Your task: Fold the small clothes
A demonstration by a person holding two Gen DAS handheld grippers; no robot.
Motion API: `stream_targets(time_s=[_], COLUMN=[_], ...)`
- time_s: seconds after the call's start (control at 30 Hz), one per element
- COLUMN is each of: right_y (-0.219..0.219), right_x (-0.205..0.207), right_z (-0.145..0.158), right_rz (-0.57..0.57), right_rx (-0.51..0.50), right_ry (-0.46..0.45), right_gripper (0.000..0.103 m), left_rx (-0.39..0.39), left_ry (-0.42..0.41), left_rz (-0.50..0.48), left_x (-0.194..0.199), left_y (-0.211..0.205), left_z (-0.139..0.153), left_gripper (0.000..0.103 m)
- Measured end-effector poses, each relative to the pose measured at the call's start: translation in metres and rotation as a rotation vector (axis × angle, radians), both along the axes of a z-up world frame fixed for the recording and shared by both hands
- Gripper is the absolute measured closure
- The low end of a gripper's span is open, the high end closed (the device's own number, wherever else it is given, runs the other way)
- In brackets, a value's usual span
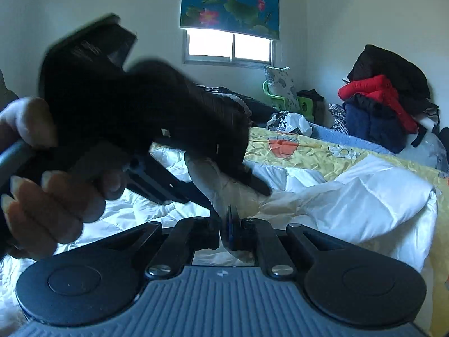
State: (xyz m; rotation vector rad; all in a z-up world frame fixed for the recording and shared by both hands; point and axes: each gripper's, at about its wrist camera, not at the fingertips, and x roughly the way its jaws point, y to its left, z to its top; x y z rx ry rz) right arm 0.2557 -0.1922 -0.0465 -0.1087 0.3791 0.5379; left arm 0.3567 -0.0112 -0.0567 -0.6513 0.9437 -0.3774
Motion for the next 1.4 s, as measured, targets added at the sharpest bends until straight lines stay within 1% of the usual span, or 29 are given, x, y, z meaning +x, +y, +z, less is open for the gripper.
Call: stream_targets(time_s=[0.03,0.07,0.1,0.17,0.23,0.33,0.43,0.5,0.6,0.67,0.73,0.83,0.97,1.0,1.1,1.2,1.23,1.27,1.33,1.4], right_y=[0.000,0.000,0.000,-0.007,-0.021,-0.055,-0.087,-0.099,-0.114,-0.122,-0.128,-0.128,-0.122,-0.119,-0.113,-0.115,-0.114,-0.113,-0.111,-0.107], right_x=[-0.002,-0.003,-0.007,-0.017,-0.025,-0.032,-0.020,-0.007,0.021,0.036,0.040,0.034,0.028,0.027,0.030,0.027,0.027,0.030,0.038,0.039], right_z=[0.000,0.001,0.002,0.005,0.007,0.019,0.025,0.019,0.000,-0.013,-0.025,-0.035,-0.043,-0.041,-0.036,-0.024,-0.023,-0.025,-0.034,-0.033], right_rz=[-0.002,-0.006,0.008,0.015,0.015,-0.030,-0.119,-0.186,-0.259,-0.283,-0.310,-0.304,-0.290,-0.285,-0.281,-0.247,-0.243,-0.245,-0.247,-0.238], right_rx=[0.004,0.001,0.002,0.036,0.087,0.194,0.262,0.252,0.250,0.255,0.266,0.273,0.236,0.223,0.197,0.238,0.233,0.210,0.158,0.123], right_ry=[0.002,0.003,0.011,0.000,-0.006,-0.002,0.018,0.043,0.168,0.251,0.310,0.323,0.331,0.328,0.320,0.283,0.279,0.290,0.345,0.340], right_gripper=[0.083,0.072,0.053,0.036,0.036,0.035,0.023,0.020,0.020,0.021,0.022,0.020,0.015,0.013,0.015,0.014,0.013,0.013,0.014,0.012], left_rx=[-0.015,-0.026,-0.026,0.012,0.063,0.120,0.141,0.139,0.118,0.125,0.138,0.149,0.198,0.208,0.199,0.215,0.227,0.233,0.217,0.223], left_ry=[0.025,0.044,0.047,0.011,-0.036,-0.081,-0.102,-0.109,-0.112,-0.122,-0.117,-0.079,-0.039,-0.030,-0.021,-0.037,-0.034,-0.026,-0.006,0.001], left_rz=[0.021,0.041,0.057,0.083,0.085,0.085,0.088,0.097,0.108,0.117,0.131,0.138,0.142,0.147,0.153,0.149,0.151,0.155,0.156,0.160], left_x=[0.001,0.002,0.002,-0.004,-0.010,-0.017,-0.021,-0.022,-0.024,-0.026,-0.025,-0.020,-0.014,-0.013,-0.014,-0.013,-0.011,-0.010,-0.006,-0.005], left_y=[0.004,0.009,0.013,0.020,0.026,0.039,0.052,0.058,0.066,0.072,0.080,0.086,0.085,0.084,0.086,0.089,0.091,0.092,0.096,0.096], left_z=[-0.006,-0.010,-0.012,-0.008,0.001,0.013,0.021,0.025,0.029,0.031,0.030,0.019,0.000,-0.004,-0.007,-0.003,-0.004,-0.006,-0.011,-0.014], left_gripper=[0.089,0.091,0.093,0.094,0.094,0.095,0.095,0.095,0.095,0.095,0.095,0.095,0.095,0.095,0.095,0.095,0.095,0.095,0.095,0.095])
